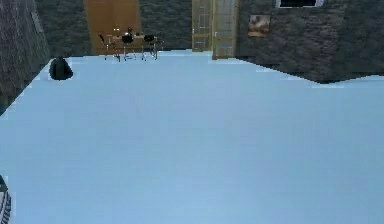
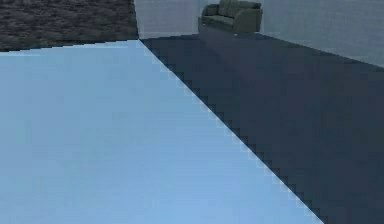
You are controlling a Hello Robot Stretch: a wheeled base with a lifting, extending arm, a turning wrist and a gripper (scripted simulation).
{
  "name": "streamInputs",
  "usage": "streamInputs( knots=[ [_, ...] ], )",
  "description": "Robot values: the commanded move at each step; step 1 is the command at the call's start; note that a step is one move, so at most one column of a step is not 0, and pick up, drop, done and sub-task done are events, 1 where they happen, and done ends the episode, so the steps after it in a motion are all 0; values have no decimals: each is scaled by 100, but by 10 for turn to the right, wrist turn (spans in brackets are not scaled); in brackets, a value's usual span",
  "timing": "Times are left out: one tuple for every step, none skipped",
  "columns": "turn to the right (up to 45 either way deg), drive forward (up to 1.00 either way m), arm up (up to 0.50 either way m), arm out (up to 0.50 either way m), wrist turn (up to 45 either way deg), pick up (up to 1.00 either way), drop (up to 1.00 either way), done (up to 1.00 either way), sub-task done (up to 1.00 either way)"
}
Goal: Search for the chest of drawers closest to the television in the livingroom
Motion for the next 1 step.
streamInputs(
  knots=[
    [0,100,0,0,0,0,0,0,0]
  ],
)
